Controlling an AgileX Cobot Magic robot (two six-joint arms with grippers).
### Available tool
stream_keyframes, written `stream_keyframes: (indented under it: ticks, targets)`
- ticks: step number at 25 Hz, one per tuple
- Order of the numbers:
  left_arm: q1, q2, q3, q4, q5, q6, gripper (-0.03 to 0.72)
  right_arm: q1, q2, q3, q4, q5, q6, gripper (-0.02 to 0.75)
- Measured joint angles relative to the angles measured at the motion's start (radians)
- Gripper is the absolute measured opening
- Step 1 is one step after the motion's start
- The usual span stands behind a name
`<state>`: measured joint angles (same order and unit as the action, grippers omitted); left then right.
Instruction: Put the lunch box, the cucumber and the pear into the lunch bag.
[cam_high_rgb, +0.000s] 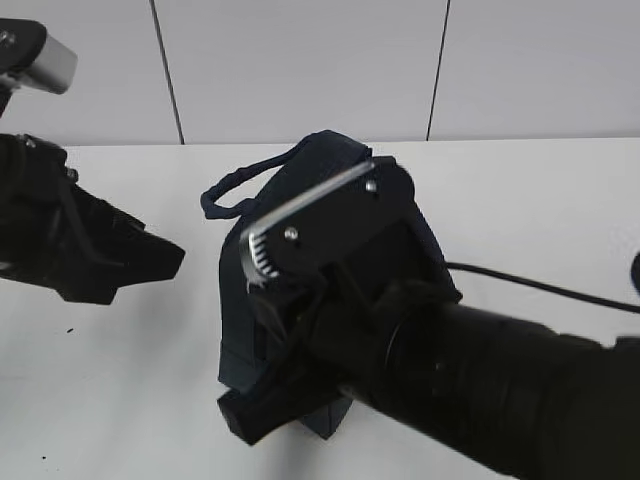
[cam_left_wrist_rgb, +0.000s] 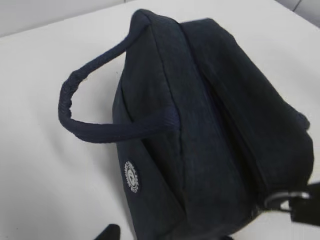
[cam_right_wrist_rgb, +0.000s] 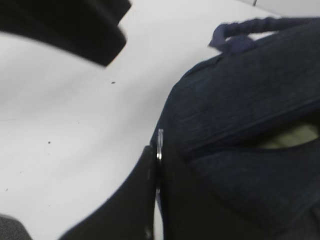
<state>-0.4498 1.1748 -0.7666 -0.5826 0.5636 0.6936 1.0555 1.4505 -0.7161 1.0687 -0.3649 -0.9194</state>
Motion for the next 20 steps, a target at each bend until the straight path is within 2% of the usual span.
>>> stream_keyframes:
  ticks: [3,4,6,8,12,18,20]
  targets:
    - [0.000,0.008,0.000,-0.029,0.019,0.089,0.362,0.000,-0.011,-0.071,0.243,0.002,-0.278,0.006]
    - [0.000,0.016,0.000,-0.054,0.020,0.138,0.362,0.000,-0.011,-0.075,0.243,0.002,-0.292,0.006]
    - [0.000,0.035,0.000,-0.103,0.025,0.226,0.362,0.000,-0.011,-0.135,0.415,-0.010,-0.497,0.006]
    - [0.000,0.059,0.000,-0.146,0.026,0.291,0.362,0.000,-0.011,-0.166,0.486,-0.022,-0.595,0.006]
    - [0.000,0.111,0.000,-0.238,0.026,0.361,0.362,0.000,-0.011,-0.183,0.580,-0.036,-0.694,0.006]
    - [0.000,0.196,0.000,-0.306,0.003,0.418,0.361,0.000,-0.011,-0.183,0.626,-0.030,-0.723,0.006]
    - [0.000,0.216,0.000,-0.319,-0.006,0.423,0.324,0.000,-0.011,-0.183,0.630,-0.018,-0.723,0.006]
